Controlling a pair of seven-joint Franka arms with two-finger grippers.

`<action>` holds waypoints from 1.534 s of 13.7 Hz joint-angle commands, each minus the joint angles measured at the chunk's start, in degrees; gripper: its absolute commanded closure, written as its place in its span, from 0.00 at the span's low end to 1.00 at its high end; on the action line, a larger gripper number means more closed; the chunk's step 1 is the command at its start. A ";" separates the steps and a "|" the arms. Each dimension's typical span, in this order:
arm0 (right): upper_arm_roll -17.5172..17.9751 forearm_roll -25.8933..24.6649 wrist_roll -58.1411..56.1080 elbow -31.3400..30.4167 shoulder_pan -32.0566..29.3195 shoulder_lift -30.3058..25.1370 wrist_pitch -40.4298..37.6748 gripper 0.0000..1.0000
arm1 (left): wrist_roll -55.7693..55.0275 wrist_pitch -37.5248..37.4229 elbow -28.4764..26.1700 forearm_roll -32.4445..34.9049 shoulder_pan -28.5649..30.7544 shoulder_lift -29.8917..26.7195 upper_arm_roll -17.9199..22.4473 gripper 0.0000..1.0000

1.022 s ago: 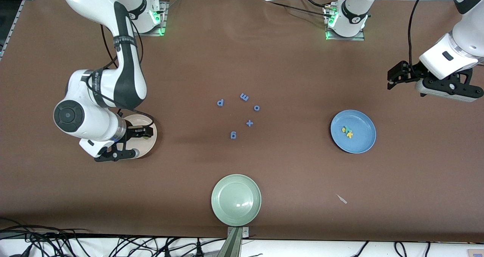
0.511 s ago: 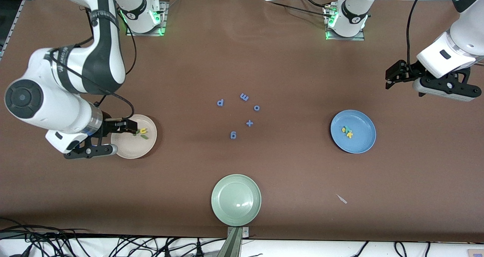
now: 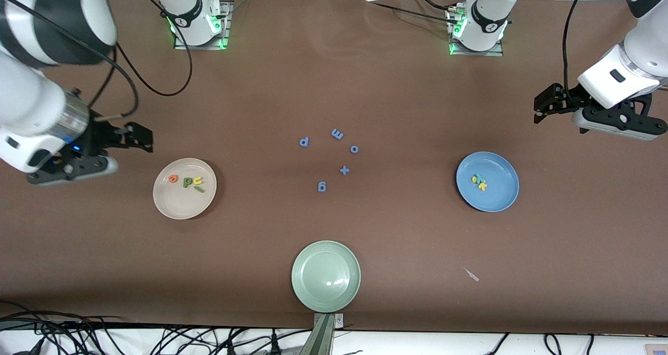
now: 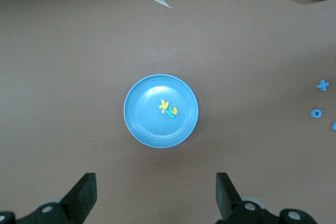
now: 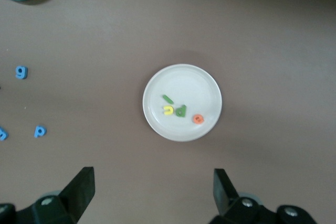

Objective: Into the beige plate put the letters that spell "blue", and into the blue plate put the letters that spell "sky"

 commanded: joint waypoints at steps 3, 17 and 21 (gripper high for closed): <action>11.33 -3.28 1.23 -11.89 -9.87 -11.08 1.61 0.00 | 0.02 -1.18 1.61 1.44 0.09 0.70 -0.29 0.00; 16.08 -4.78 0.62 -16.20 -15.33 -17.85 -0.68 0.00 | 0.02 -1.18 1.61 1.44 0.18 0.70 -0.20 0.00; 16.00 -4.86 0.62 -15.76 -15.42 -17.59 -0.68 0.00 | 0.02 -1.26 1.61 1.44 0.18 0.70 -0.20 0.00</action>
